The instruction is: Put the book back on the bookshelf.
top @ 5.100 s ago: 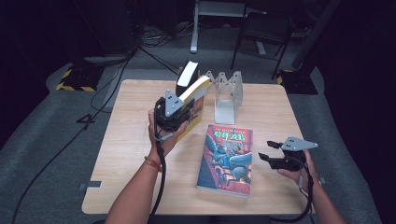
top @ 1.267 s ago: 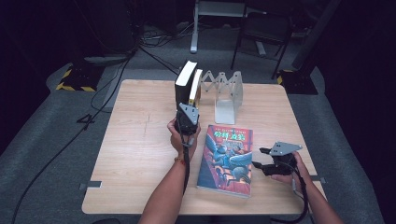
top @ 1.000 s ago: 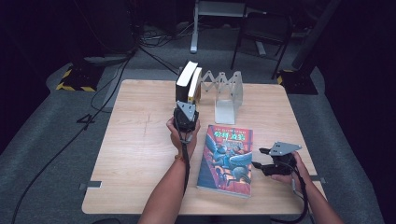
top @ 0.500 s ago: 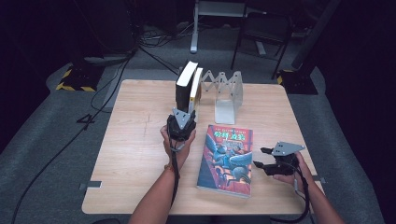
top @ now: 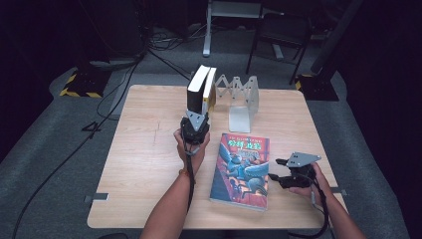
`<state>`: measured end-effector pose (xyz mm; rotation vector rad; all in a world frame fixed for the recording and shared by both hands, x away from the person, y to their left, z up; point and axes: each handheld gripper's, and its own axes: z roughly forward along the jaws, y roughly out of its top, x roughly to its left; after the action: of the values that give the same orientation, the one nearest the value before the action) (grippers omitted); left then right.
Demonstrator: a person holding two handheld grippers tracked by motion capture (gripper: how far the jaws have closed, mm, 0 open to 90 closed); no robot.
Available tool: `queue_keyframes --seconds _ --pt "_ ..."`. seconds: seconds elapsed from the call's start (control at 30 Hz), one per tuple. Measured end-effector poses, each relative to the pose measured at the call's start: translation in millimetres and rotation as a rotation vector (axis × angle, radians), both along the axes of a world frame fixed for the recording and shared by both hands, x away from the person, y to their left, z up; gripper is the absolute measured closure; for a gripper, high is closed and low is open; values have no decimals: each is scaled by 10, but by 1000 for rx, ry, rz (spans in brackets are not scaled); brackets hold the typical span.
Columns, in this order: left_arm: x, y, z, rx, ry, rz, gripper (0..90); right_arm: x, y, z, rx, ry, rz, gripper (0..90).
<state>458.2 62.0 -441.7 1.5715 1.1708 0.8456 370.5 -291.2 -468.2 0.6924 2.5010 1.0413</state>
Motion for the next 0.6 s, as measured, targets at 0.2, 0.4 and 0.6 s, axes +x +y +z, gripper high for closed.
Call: queue_keyframes --seconds 0.2,0.4,0.6 --pt "-58 110 -41 -40 26 -41 597 2 -36 23 1 -10 -9 364" --pt "-207 156 -76 3 24 -92 643 9 -45 29 7 -9 -24 366" --pt "-193 139 -144 73 43 -93 784 9 -31 19 -3 -9 -27 366"
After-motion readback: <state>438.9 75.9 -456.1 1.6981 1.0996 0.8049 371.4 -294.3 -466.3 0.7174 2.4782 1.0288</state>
